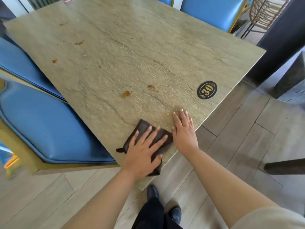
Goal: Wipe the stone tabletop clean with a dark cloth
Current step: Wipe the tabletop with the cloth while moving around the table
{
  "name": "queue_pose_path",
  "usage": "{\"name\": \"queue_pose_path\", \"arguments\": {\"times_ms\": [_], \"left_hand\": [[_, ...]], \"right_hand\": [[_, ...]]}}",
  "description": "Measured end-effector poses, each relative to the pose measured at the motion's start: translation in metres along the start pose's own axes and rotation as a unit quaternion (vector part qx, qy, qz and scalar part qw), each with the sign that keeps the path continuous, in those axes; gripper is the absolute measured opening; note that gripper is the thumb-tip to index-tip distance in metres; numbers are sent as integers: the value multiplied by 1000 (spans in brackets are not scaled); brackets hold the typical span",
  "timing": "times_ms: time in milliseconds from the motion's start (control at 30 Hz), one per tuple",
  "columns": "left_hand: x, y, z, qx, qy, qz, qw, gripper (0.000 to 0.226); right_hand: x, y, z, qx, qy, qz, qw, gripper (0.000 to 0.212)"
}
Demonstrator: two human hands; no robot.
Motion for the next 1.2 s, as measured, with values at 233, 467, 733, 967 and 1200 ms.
{"name": "queue_pose_path", "arguments": {"times_ms": [233, 467, 733, 967, 1200], "left_hand": [[9, -60, 0, -98, -45, 14, 994, 61], [18, -121, 85, 140, -21, 21, 990, 61], [13, -92, 100, -144, -108, 25, 983, 67], [46, -108, 117, -135, -81, -295, 942, 52], [47, -201, 149, 43, 37, -132, 990, 58]], "right_hand": [[-2, -6, 6, -78, 32, 43, 996, 52], [-11, -17, 18, -166, 92, -15, 982, 51], [-9, -25, 18, -195, 85, -49, 976, 48], [-2, -63, 20, -292, 140, 76, 943, 48], [-49, -122, 28, -225, 65, -72, 970, 67]]}}
Point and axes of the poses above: each hand's wrist, its own z-axis towards the middle knuckle, its own x-axis out of the back of the hand, y = z × x, the point moved 5 cm from there along z, towards the middle knuckle, and after that the axes turned 3 degrees about -z, right-handed, at the moved point
